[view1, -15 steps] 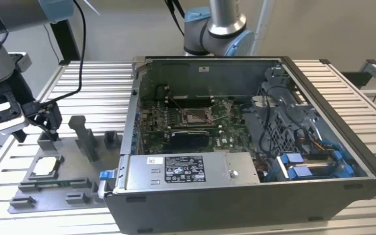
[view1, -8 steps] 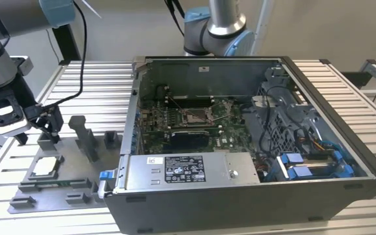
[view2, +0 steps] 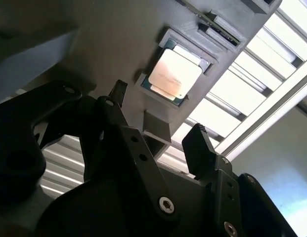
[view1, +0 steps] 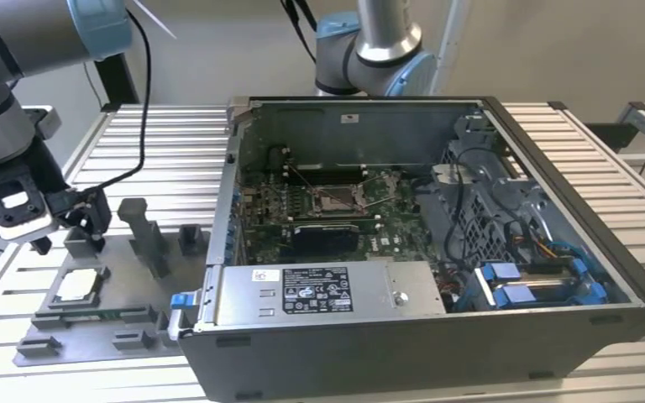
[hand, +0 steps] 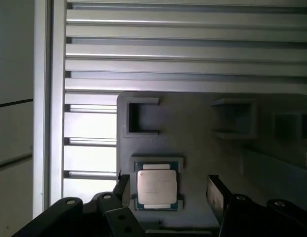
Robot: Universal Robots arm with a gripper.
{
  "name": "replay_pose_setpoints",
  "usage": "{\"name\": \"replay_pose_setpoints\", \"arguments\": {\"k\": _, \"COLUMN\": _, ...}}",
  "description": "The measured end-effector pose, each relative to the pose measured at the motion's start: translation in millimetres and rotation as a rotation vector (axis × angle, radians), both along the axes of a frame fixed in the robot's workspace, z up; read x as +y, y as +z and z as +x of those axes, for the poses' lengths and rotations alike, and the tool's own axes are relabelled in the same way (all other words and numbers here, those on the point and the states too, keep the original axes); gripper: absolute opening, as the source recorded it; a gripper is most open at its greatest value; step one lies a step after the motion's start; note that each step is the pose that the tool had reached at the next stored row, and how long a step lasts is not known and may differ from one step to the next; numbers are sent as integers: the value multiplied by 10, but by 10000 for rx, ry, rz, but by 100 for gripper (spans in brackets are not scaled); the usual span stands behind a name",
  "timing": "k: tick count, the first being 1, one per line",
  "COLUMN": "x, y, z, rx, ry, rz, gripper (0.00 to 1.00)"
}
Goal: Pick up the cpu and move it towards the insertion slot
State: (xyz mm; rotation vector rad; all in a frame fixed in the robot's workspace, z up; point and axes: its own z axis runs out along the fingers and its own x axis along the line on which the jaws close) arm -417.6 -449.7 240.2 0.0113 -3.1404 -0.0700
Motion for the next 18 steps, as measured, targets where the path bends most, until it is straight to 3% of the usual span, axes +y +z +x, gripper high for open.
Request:
{"name": "replay_pose_setpoints", "arguments": {"k": 8, "x": -82, "y": -80, "z": -4, "rx": -1, "ry": 0, "rz": 0, "gripper": 100}}
{"name": "replay_pose_setpoints", "arguments": {"k": 18, "x": -87, "y": -93, "z": -4, "rx": 0, "ry": 0, "rz": 0, "gripper": 100}}
